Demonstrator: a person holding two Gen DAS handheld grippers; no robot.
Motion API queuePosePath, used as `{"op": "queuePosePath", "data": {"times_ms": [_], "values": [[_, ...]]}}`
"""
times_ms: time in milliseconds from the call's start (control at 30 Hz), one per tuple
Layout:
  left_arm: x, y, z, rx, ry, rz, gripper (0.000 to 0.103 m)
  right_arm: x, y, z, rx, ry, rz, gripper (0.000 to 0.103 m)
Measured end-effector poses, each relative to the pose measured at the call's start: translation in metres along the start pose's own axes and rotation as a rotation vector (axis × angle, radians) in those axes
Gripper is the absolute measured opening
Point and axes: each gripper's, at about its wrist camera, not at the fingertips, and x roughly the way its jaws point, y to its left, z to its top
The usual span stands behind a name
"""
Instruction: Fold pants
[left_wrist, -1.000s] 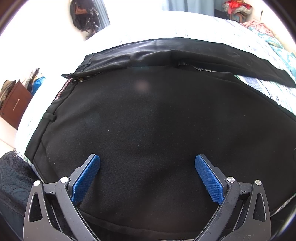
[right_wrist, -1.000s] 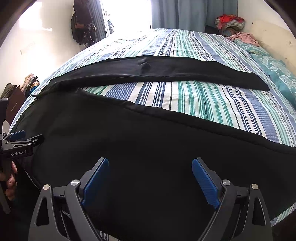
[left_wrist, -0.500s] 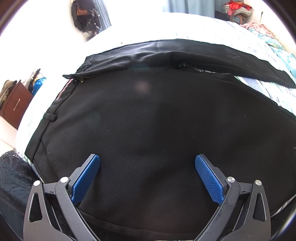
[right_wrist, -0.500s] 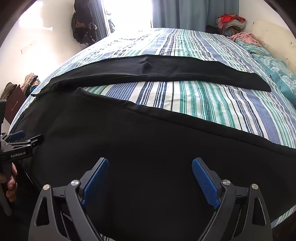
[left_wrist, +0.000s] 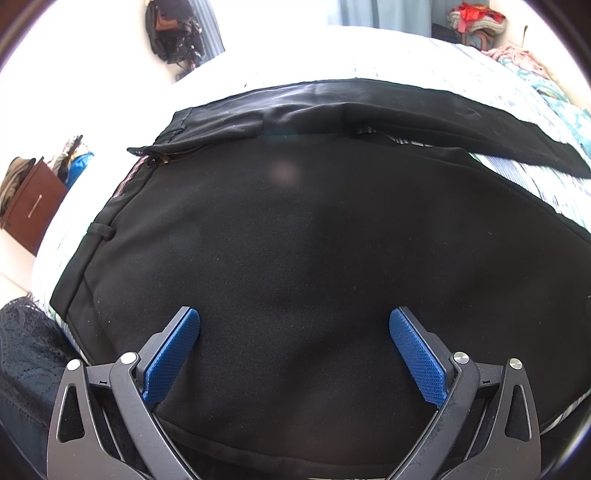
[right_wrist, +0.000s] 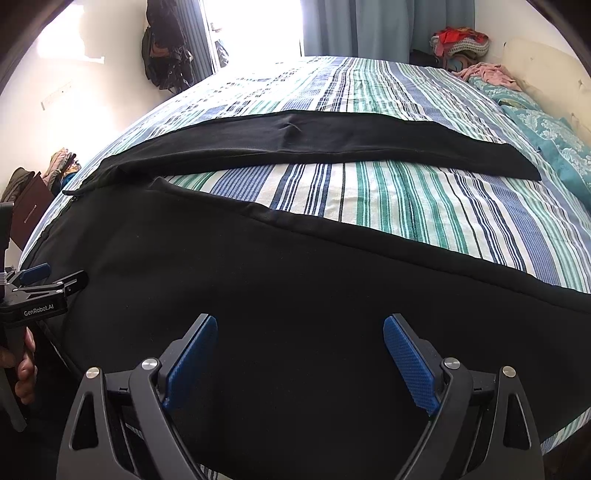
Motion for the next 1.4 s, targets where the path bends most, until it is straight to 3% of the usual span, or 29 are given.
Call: {"op": "queuePosePath", "data": {"times_ms": [300,433,567,700,833,900,1033,1133,1200,1400], "values": [[-0.001,0.001,0.001,0.000,-0.010,-0.009,0.103,-0.002,-0.003,0.000,0.005,-0.003,0.005,0.091],[-0.005,0.001,0.013,0.033,0.029,-0.048,0.102,-0.004,-0.005,0.000,0.015,-0.008,0.006,0.091],[-0.018,-0.008,0.049,0.057,-0.016,-0.092,0.102,-0.007,-0.016,0.000,0.054,-0.015,0.004,0.091],[-0.024,-0.022,0.099,0.052,-0.094,-0.120,0.102,-0.016,-0.046,0.003,0.179,-0.054,-0.022,0.091],[-0.003,-0.036,0.150,0.026,-0.118,-0.114,0.102,-0.030,-0.091,0.004,0.361,-0.099,-0.054,0.091],[0.017,-0.040,0.173,0.014,-0.128,-0.077,0.102,-0.035,-0.114,0.012,0.416,-0.123,-0.054,0.091],[0.072,-0.039,0.199,-0.033,-0.100,0.017,0.102,-0.030,-0.174,0.056,0.449,-0.144,-0.053,0.091],[0.120,-0.034,0.191,-0.051,-0.013,0.053,0.103,-0.014,-0.236,0.100,0.476,-0.155,-0.066,0.091],[0.122,-0.027,0.175,-0.094,-0.080,-0.003,0.103,0.003,-0.277,0.134,0.453,-0.137,-0.123,0.091],[0.122,-0.032,0.169,-0.079,-0.118,0.015,0.102,0.077,-0.375,0.231,0.419,-0.004,-0.242,0.091]]}}
